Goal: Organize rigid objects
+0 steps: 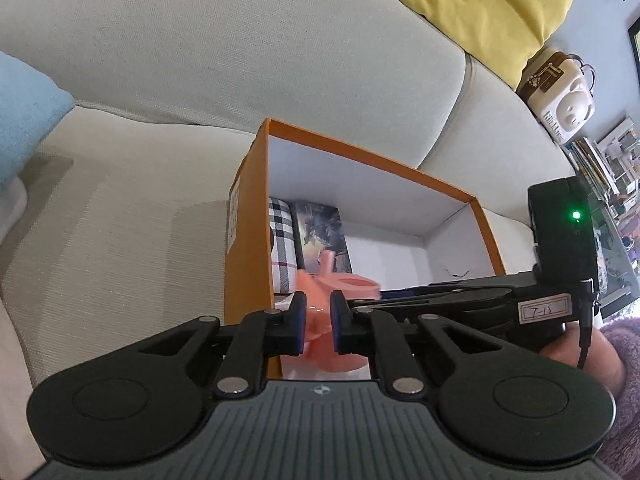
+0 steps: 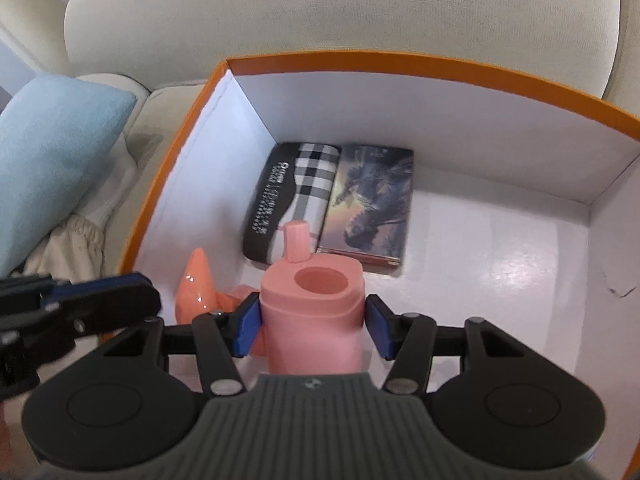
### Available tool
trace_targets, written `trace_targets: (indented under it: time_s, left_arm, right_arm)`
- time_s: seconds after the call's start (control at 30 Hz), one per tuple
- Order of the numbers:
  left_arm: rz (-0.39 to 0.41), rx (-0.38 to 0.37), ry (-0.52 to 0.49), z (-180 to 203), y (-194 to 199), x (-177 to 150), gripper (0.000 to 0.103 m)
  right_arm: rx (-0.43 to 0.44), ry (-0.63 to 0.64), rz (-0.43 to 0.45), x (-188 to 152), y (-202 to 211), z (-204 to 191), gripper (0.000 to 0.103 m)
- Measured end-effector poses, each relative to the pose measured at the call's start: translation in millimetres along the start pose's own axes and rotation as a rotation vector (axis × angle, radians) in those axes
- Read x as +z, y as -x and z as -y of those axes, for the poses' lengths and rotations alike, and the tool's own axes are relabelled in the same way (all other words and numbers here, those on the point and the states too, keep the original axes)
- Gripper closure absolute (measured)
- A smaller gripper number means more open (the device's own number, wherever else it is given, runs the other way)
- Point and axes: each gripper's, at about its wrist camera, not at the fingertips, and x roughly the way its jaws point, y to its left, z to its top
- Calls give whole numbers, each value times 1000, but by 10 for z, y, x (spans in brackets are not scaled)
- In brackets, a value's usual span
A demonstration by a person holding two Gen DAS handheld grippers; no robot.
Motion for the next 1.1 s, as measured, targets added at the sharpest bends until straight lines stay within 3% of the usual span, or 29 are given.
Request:
trace_targets:
  time_s: [0.1, 0.27, 0.3, 0.33, 0.43, 0.67, 0.8, 0.97, 1.1]
  left_arm:
    - [4, 1, 7, -23, 9, 4, 90]
    - [12, 11, -12, 9, 51, 4, 89]
    - [9, 20, -26, 33, 51, 6, 81]
    - [0, 28, -48, 67, 52, 3, 68]
    - [-40, 53, -137, 186, 21, -22, 58]
    - [-161, 153, -355, 455, -144, -70, 57]
    - [-108, 223, -471, 592, -62, -107, 57]
    - [-48, 259, -329, 391, 73, 2, 57]
    - [-28, 238, -226, 197, 117, 37, 57]
  right_arm:
    - [48, -16, -9, 1, -39, -37, 46]
    - [17, 28, 13, -17, 5, -71, 46]
    - [12, 43, 20, -20, 34, -65, 46]
    - [4, 57, 22, -23, 52, -56, 46]
    - [-17, 80, 18, -53, 103, -12, 46]
    - [-18, 132, -11, -176, 179, 54, 46]
    - [2, 170, -37, -239, 212, 56, 47]
    - [16, 182, -48, -206, 245, 66, 47]
    - [30, 190, -24, -130, 345, 58, 44]
